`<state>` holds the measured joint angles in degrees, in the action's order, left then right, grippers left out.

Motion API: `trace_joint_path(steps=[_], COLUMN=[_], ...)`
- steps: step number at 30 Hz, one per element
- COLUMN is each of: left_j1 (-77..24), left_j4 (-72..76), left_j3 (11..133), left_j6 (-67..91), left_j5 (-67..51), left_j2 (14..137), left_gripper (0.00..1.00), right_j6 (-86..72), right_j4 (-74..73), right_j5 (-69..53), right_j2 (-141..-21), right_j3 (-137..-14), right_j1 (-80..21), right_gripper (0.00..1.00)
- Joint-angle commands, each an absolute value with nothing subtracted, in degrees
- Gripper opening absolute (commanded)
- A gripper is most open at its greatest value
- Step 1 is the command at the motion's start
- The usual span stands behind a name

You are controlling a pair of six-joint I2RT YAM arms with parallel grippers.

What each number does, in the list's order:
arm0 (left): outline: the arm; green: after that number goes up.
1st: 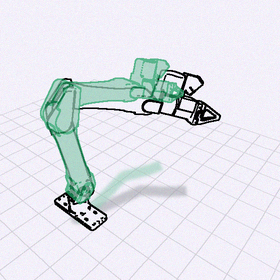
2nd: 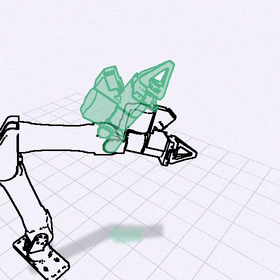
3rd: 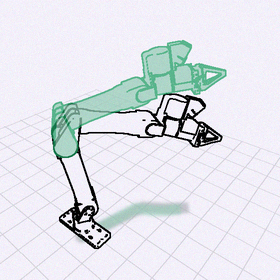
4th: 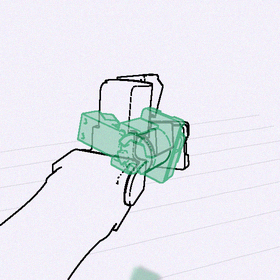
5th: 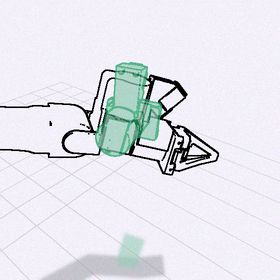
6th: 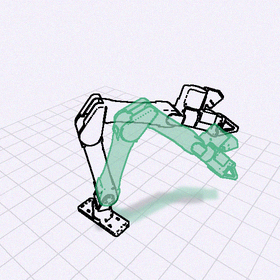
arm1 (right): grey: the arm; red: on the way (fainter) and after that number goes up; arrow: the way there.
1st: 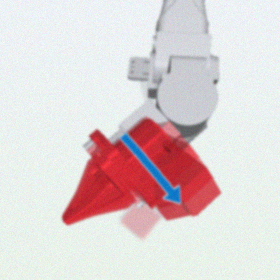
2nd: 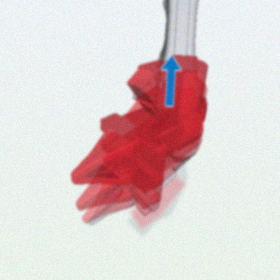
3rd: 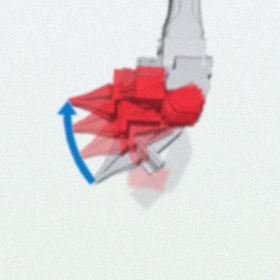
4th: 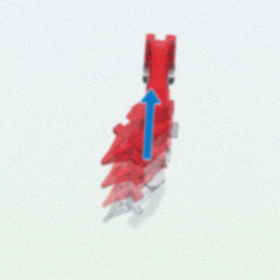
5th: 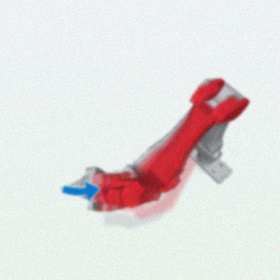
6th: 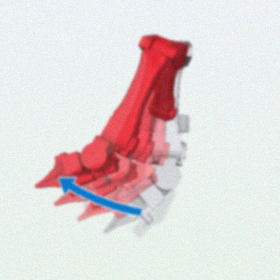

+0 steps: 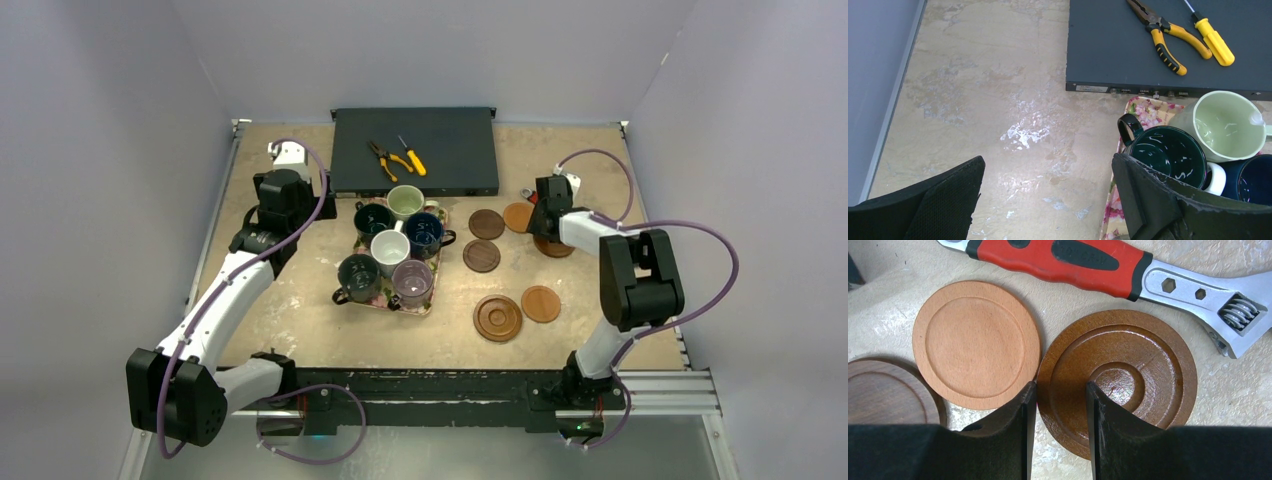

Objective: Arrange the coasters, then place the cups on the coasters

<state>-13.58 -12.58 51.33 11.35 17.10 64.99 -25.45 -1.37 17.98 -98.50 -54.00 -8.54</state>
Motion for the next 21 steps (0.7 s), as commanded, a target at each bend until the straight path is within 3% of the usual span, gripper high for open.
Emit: trace_joint_path(steps=[1,17,21], left_j1=[-14.0,-13.9,-13.9], left_j4=[-12.0,-12.0,-12.1], left_j3=[53.6,53.5,53.6], left_j6=[11.5,11.3,11.3], left_j5=[16.9,17.1,17.0], left_j2=[64.8,64.8,64.6], left_gripper=[0.99,0.99,0.99], right_j6=[-28.7,-26.1,-25.0], right_j4=[-6.6,-12.5,-15.4], right_j5=[15.1,16.1,16.0], right_j2=[-97.1,-89.0,-86.4], right_j3=[-53.1,-56.4,-56.2], right_j1=[-9.4,-9.8,-11.0], right_gripper=[0.27,0.51,0.61])
